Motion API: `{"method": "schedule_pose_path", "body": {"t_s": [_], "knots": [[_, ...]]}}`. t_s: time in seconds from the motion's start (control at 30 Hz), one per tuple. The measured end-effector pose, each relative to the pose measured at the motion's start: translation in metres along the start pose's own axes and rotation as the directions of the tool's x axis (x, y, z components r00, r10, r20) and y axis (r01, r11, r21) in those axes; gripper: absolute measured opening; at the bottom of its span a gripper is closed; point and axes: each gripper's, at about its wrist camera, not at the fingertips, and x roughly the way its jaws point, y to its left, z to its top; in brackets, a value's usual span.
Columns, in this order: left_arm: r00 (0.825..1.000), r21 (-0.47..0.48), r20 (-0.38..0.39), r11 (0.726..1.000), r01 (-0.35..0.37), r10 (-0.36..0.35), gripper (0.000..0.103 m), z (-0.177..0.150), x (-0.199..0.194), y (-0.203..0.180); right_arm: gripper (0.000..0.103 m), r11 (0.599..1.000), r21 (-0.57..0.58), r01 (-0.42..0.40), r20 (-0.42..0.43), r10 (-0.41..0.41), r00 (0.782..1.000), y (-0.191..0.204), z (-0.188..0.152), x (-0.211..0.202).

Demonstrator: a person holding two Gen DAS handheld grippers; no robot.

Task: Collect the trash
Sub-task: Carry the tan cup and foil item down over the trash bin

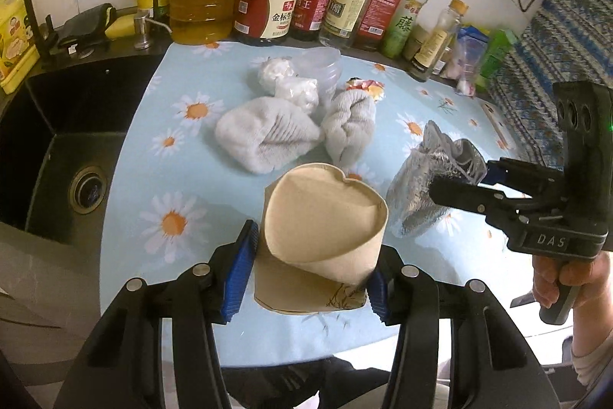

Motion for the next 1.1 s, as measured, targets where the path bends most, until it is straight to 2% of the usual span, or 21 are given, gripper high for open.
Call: {"method": "schedule_pose_path", "body": {"t_s": [0.23, 0.6, 0.83, 1.1], "knots": [[0.999, 0.014, 0.011, 0.999, 0.049, -0.049, 0.049, -0.027, -0.025, 0.023, 0.053, 0.999, 0.016, 0.027, -0.004, -0.027, 1.000, 0.047, -0.024, -0.004], [0.996, 0.040, -0.039, 0.996, 0.084, -0.082, 0.049, -0.076, -0.046, 0.054, 0.053, 0.997, 0.075, 0.021, -0.024, -0.019, 1.000, 0.103, -0.068, 0.005], [0.991, 0.041, -0.095, 0.994, 0.102, -0.098, 0.049, -0.111, -0.048, 0.065, 0.053, 0.994, 0.109, 0.010, -0.063, -0.003, 0.998, 0.122, -0.097, 0.015], [0.983, 0.018, -0.148, 0.993, 0.115, -0.111, 0.049, -0.136, -0.037, 0.071, 0.053, 0.990, 0.142, 0.012, -0.122, 0.006, 0.993, 0.127, -0.123, 0.031]]}}
